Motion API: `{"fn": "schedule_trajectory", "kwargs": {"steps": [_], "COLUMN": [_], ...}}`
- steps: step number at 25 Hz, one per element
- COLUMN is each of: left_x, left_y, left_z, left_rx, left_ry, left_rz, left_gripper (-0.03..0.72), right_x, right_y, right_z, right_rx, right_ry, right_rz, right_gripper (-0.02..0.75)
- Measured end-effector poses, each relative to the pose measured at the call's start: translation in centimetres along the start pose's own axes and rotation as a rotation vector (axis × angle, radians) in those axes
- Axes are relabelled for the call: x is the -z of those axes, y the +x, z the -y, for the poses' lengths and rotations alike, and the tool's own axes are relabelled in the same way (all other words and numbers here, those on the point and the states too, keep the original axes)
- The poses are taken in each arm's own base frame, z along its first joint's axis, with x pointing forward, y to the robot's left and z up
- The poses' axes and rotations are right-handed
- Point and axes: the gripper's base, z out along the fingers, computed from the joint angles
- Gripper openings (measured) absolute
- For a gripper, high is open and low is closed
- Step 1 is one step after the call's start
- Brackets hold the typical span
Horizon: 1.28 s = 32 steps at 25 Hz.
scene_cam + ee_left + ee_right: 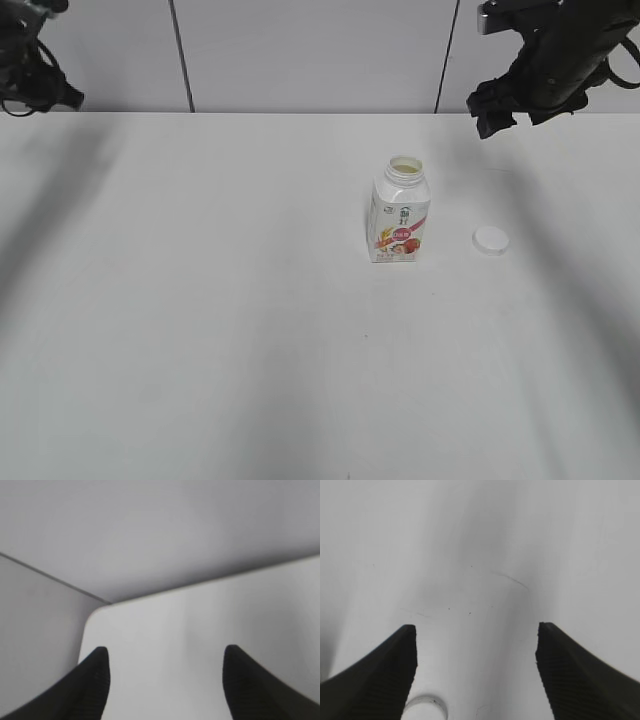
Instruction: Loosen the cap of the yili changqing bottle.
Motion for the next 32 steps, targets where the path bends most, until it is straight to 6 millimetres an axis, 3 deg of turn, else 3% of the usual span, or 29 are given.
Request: {"fn": "schedule_trajectory", "kwargs": {"steps": [8,15,23,32], "left_x": [0.1,0.6,4.4,8.0], "left_y": [4.2,6.7,5.5,4.6], "left_z": [1.0,-1.0,-4.8,-6.1], "left_rx": [0.026,0.082,0.154,0.206], "left_ry": [0.337,0.434,0.447,0.508], "left_rz": [-0.384,-0.592,-0.590,-0.626], "left_gripper": [0.440,0.440,0.440,0.440], "right_x": [0.8,2.3,4.0,10.8], "right_y": [-0.1,0.6,3.2,2.3], "right_z": [0.7,4.7,8.9,8.3], "right_rx": [-0.059,-0.155,-0.231,-0.213], "right_ry": [0.004,0.013,-0.031,-0.071], "right_rz": [-0.068,-0.203,-0.363,-0.245], "right_gripper": [0.586,0.586,0.586,0.586]}}
